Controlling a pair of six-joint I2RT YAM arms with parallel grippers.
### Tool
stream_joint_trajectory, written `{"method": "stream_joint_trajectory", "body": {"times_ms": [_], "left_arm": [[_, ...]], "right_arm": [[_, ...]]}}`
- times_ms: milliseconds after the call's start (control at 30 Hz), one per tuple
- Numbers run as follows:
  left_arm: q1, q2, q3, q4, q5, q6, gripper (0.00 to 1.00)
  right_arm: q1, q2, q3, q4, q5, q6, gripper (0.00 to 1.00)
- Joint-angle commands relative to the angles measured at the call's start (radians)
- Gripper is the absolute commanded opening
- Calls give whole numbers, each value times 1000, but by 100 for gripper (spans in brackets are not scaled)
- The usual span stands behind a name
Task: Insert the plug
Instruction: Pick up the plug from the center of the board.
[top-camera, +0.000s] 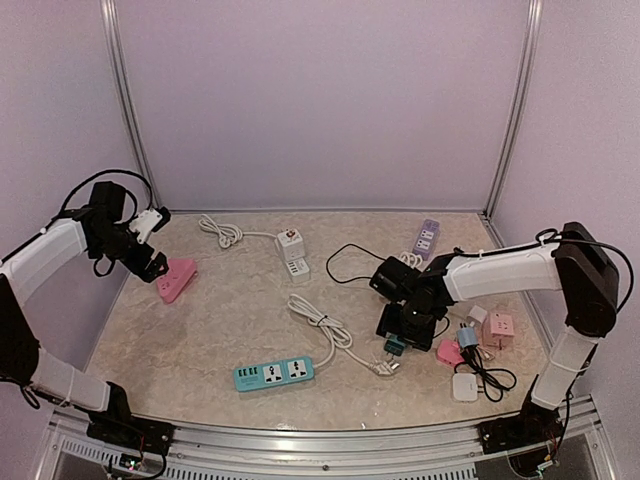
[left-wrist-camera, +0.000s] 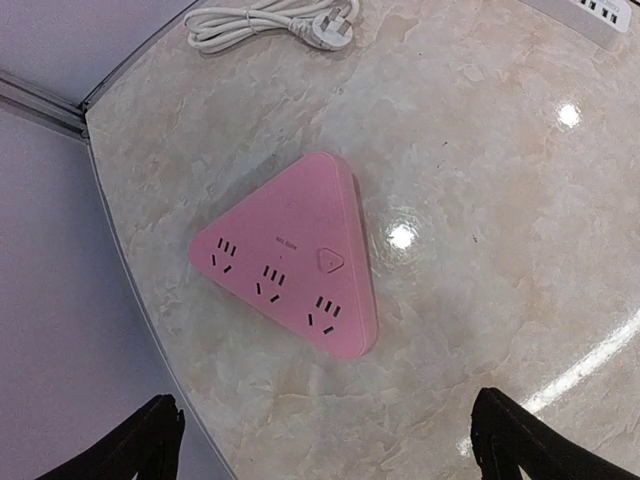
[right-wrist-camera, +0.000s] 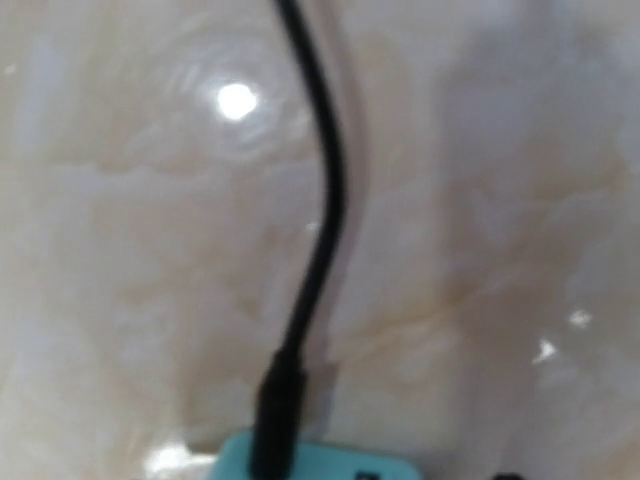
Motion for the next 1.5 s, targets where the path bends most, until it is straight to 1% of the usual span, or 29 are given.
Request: {"method": "stream_joint_trajectory", "body": {"times_ms": [0, 133, 200, 267, 367, 433, 533, 633, 767, 867, 967, 1067, 1133, 1300, 1400, 1467], "left_arm": [[8, -10, -16, -1, 2, 14, 99], [8, -3, -15, 4, 8, 12, 99], [8, -2, -13, 3, 9, 11, 99], [8, -2, -13, 0, 8, 12, 99], [7, -3, -12, -6, 2, 18, 99], [9, -5, -6, -19, 13, 19, 99], [19, -6, 35, -66, 72, 12, 99], [29, -12, 112, -131, 132, -3, 99], [24, -14, 283, -234, 198, -48, 99], [-13, -17, 416, -305, 238, -84, 97], [-119, -18, 549, -372, 228, -111, 94], [-248, -1, 679, -438, 204, -130, 93], [-343, 12, 741, -459, 179, -139, 92], [-572, 61, 848, -470, 104, -151, 86], [-681, 100, 860, -423, 84, -155, 82], [-727, 126, 849, -370, 83, -181, 79]], "right_arm": [[-10, -11, -50, -29, 51, 43, 70], [-12, -11, -78, -2, 31, 47, 66], [-13, -5, -81, 0, 28, 40, 59], [-14, -9, -84, 6, 29, 31, 45], [-18, -29, -79, 11, 38, 5, 17], [-20, -56, -54, -10, 68, -29, 0], [-18, -115, 32, -90, 179, -113, 0], [8, -195, 146, -124, 330, -246, 0], [74, -274, 286, -15, 494, -419, 0], [107, -300, 341, 143, 526, -513, 0], [131, -297, 365, 341, 498, -559, 0], [143, -255, 401, 498, 418, -546, 0], [154, -217, 440, 537, 386, -512, 0], [162, -139, 503, 586, 314, -388, 0], [161, -110, 508, 620, 264, -333, 0], [162, -98, 502, 642, 228, -293, 0]]}}
